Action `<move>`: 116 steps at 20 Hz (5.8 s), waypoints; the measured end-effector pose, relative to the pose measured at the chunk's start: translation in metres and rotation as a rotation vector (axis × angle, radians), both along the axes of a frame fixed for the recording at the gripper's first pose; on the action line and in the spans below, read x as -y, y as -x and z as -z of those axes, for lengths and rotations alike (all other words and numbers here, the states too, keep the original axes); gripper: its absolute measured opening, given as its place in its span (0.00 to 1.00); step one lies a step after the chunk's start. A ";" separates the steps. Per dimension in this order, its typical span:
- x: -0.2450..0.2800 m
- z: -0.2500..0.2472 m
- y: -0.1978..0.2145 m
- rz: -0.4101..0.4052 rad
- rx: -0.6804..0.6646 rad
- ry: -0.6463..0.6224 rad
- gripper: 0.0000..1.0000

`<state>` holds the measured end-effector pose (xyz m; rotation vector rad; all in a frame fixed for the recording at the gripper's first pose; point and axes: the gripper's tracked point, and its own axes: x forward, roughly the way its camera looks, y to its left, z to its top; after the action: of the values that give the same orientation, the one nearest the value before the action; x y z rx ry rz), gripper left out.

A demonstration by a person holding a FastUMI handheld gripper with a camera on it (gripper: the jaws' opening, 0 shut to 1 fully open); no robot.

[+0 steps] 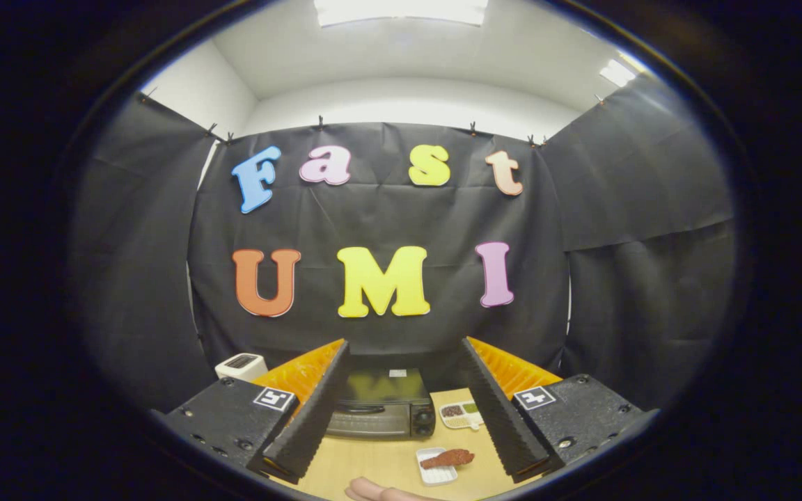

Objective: Open the toaster oven, put the food inside, and close the toaster oven door.

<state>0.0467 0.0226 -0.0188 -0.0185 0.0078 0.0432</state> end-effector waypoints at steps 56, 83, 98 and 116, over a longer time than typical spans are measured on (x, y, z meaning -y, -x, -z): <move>-0.101 0.413 -0.037 -0.115 -1.074 0.066 0.99; 0.089 0.322 -0.029 -0.157 -0.917 0.019 0.97; 0.151 0.390 -0.075 -0.273 -1.074 -0.440 0.58; 0.081 0.312 -0.033 -0.319 -0.723 0.077 0.11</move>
<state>0.0792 -0.0586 -0.3313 -0.0799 0.7303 0.3666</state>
